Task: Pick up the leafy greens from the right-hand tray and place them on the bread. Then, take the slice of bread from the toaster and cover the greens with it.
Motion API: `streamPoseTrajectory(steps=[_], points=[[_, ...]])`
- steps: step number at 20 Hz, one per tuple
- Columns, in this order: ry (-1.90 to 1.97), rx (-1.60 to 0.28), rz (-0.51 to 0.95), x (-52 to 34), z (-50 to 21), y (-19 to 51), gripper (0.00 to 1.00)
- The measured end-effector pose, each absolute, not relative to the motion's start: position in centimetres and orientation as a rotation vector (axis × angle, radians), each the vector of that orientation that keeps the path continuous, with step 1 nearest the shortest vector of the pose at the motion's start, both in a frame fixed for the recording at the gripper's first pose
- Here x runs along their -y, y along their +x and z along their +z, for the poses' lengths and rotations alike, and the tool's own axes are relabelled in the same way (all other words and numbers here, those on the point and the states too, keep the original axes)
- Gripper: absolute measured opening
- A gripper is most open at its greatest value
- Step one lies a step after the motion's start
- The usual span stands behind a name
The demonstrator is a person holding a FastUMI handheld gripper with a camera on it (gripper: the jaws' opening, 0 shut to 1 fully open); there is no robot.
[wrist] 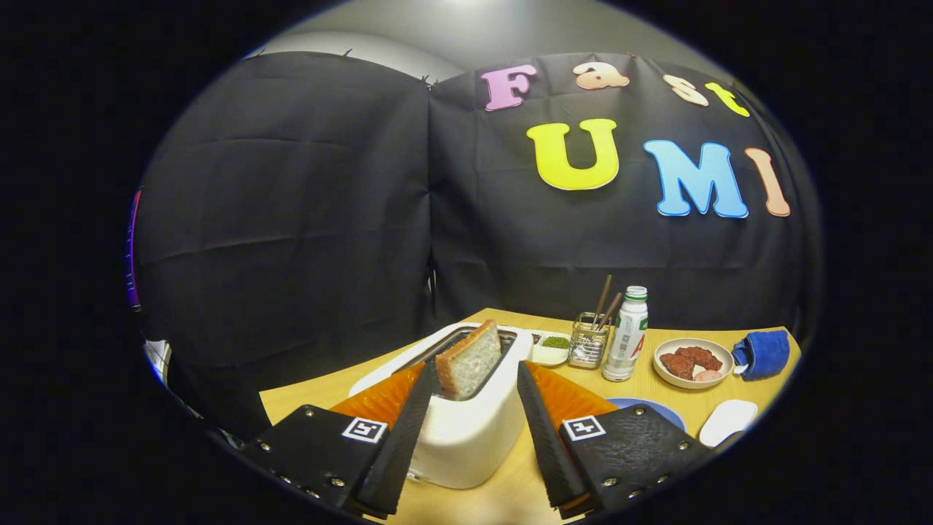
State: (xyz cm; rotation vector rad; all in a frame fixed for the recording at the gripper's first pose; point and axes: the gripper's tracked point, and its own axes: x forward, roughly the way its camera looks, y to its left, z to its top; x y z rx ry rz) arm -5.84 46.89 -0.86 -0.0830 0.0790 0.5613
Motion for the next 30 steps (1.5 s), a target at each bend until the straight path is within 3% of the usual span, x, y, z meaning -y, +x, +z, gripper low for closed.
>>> streamPoseTrajectory(steps=[11, 12, 13, 14, 16, 17, 19, 30], points=[[-0.108, -0.101, 0.451, -49.2, -2.4, -2.2, 0.73], [-0.111, -0.104, 0.428, -48.9, -2.4, -1.9, 0.70], [-0.113, -0.107, 0.422, -48.9, -2.4, -1.6, 0.51], [-0.119, -0.106, 0.408, -48.8, -2.6, -1.1, 0.46], [-0.114, -0.114, 0.437, -49.1, -2.8, -1.1, 0.20], [-0.119, -0.118, 0.420, -48.7, -2.8, -1.2, 0.20], [-0.108, -0.117, 0.440, -48.7, -2.7, -1.3, 0.06], [-0.067, -0.042, 0.460, -48.0, 1.5, -1.9, 0.06]])
